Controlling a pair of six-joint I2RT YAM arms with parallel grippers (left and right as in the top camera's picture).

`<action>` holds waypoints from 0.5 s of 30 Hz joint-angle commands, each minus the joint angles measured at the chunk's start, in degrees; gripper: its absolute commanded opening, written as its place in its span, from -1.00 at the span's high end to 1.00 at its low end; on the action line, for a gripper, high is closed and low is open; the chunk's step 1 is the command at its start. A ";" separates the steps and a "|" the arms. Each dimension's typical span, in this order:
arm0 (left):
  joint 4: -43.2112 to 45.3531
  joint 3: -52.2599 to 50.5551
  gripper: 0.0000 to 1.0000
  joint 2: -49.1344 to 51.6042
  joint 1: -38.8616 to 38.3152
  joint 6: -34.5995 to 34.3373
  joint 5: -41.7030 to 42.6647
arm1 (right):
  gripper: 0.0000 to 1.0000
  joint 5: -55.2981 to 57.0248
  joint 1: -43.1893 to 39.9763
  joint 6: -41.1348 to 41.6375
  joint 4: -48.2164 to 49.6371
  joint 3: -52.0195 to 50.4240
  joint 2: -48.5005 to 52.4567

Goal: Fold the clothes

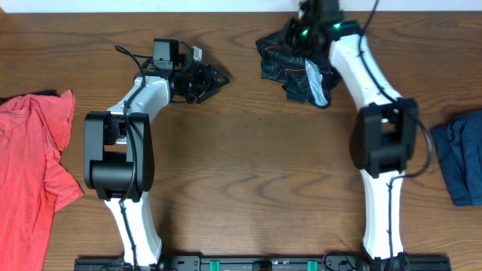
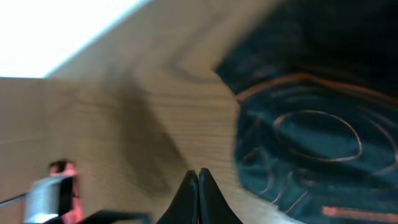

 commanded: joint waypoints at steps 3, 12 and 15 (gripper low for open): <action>-0.33 0.17 -0.09 -1.53 0.00 1.42 6.95 | 0.98 0.85 0.02 0.37 1.81 0.70 6.62; 0.44 0.17 -0.09 -1.64 0.09 1.44 6.88 | 0.97 0.94 0.87 2.89 2.40 0.70 9.88; 2.73 0.17 -0.09 -1.70 0.48 1.29 6.91 | 0.97 1.88 2.19 2.14 -1.66 0.68 10.27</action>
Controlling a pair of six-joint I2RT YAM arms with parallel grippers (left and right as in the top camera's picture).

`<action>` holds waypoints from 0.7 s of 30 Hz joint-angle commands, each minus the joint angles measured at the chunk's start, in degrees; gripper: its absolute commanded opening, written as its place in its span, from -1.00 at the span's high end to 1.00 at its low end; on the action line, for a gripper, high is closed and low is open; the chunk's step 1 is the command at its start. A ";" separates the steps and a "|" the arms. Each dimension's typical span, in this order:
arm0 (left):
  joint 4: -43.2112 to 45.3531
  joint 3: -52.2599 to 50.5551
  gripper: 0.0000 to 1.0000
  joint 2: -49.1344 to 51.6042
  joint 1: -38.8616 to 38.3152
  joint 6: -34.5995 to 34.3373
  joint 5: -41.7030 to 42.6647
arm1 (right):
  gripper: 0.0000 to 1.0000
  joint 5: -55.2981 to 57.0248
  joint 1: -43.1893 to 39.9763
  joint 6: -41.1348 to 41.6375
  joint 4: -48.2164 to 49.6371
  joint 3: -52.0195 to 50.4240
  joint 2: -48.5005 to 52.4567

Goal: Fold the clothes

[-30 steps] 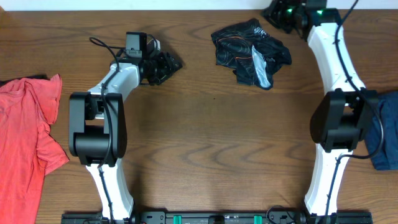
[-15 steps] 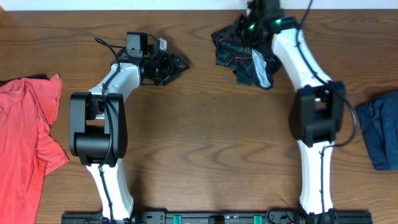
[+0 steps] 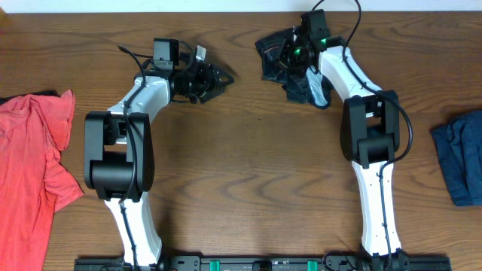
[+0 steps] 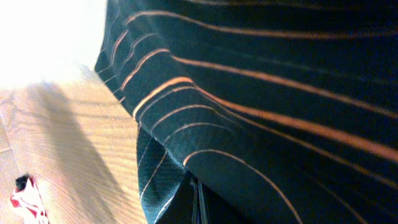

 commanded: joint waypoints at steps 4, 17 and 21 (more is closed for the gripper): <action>3.26 0.52 -0.09 -2.64 1.95 0.28 0.98 | 0.98 3.02 4.11 -1.09 -8.46 0.04 1.57; 6.43 1.40 -0.10 -9.88 10.75 -2.73 0.59 | 0.97 4.24 13.22 -4.79 -24.59 0.04 1.57; 6.45 1.38 -0.11 -10.51 11.50 -2.75 0.57 | 0.98 4.28 17.70 -5.57 -28.13 0.02 1.57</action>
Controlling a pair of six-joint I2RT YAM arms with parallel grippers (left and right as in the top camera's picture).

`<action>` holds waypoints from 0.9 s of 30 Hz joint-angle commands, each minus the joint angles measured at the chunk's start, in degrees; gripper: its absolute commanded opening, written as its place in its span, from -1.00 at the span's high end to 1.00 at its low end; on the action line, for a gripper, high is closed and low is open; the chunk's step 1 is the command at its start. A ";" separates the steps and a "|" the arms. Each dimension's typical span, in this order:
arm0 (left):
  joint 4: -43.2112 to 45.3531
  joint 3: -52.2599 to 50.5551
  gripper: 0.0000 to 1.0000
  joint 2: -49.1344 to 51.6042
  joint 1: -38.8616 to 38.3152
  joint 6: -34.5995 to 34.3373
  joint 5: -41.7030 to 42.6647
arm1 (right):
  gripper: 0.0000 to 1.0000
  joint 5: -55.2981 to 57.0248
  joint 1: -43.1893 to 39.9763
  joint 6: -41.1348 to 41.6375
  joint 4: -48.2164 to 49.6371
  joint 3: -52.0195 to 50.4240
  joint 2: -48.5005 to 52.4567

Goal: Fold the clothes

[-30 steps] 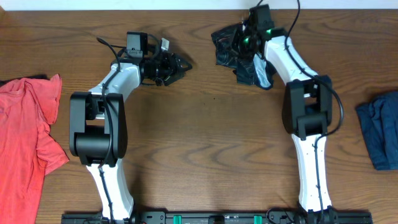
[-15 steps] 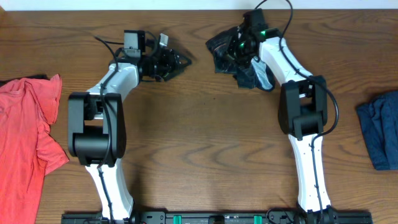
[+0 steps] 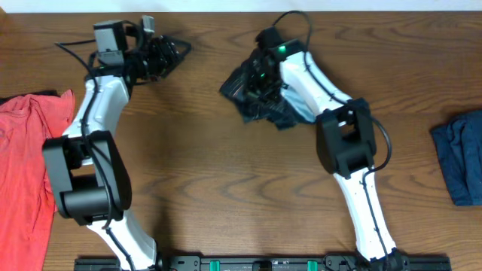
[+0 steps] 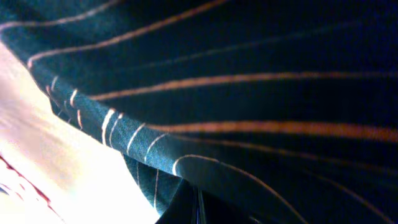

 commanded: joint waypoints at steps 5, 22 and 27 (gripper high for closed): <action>0.07 1.36 -0.11 -0.74 0.31 -0.50 0.37 | 0.97 3.67 10.58 -1.97 -4.79 -2.19 3.19; -0.17 1.33 -0.20 -0.79 3.17 -0.48 -2.62 | 0.48 5.86 15.50 -5.40 -6.58 -2.12 2.47; -1.90 1.33 -0.24 -0.79 6.23 -0.13 -4.22 | -0.45 6.78 14.73 -7.80 -4.35 -2.12 -1.29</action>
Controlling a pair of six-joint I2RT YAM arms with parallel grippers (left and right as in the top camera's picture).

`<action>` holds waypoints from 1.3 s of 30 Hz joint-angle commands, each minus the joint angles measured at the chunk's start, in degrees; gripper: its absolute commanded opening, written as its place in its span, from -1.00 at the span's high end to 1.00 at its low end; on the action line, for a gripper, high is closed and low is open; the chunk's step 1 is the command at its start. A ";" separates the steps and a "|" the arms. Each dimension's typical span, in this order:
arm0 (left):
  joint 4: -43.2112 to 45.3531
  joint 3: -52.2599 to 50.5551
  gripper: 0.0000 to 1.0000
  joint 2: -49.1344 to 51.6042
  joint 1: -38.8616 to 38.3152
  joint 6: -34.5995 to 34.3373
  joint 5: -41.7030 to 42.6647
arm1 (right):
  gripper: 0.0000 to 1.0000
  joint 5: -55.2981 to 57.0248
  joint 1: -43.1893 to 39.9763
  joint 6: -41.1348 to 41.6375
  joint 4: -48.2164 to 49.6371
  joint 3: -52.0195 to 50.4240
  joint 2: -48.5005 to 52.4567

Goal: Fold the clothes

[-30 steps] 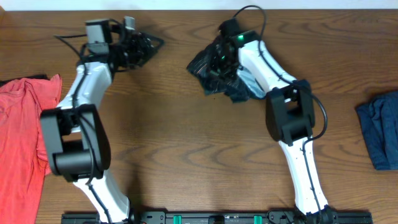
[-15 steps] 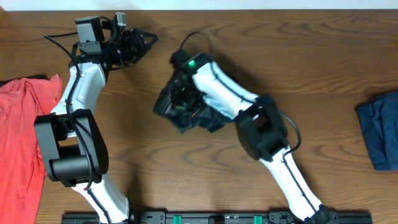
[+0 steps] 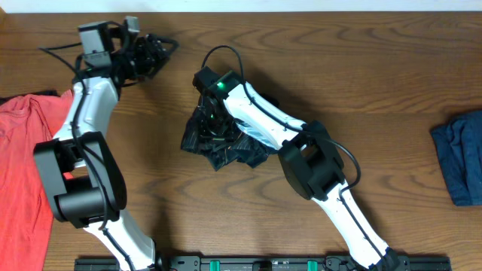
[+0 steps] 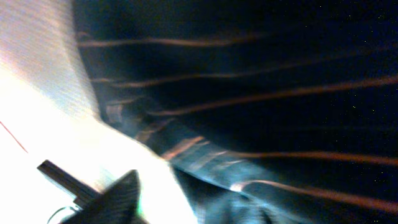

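Note:
A dark garment with thin orange stripes lies crumpled on the wooden table, left of centre. My right gripper is down on its upper left part. Striped cloth fills the right wrist view. There the right gripper stands open: one finger shows at the lower left, the other is hidden by cloth. My left gripper is at the far left corner, its fingers drawn to a point with nothing in them.
A red garment lies spread at the left edge of the table. A blue garment sits bunched at the right edge. The left arm's cable loops near the far edge.
The right gripper and the striped garment are now further left and nearer the table's middle. The gripper has opened: its finger now sits off to the left. The left gripper shifted slightly left.
The right gripper was shut beside the striped garment at the far right of centre. Then it was shut on the cloth. Garment and gripper then stood further left, and now lie left of centre with the jaws open. The left gripper went from mid-left to the far left corner.

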 commanded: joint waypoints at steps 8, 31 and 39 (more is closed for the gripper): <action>-5.22 1.33 -0.29 -0.63 4.96 3.91 -3.23 | -0.85 10.97 -5.70 -3.13 4.94 -1.90 -13.00; -9.57 1.33 -0.30 -0.63 5.14 7.67 -4.70 | -0.98 -0.52 -26.82 -13.11 5.64 -23.12 -20.35; -10.36 1.33 -0.31 -0.63 5.11 8.79 -4.70 | -0.98 -11.98 -31.04 -21.62 21.86 -36.33 -20.35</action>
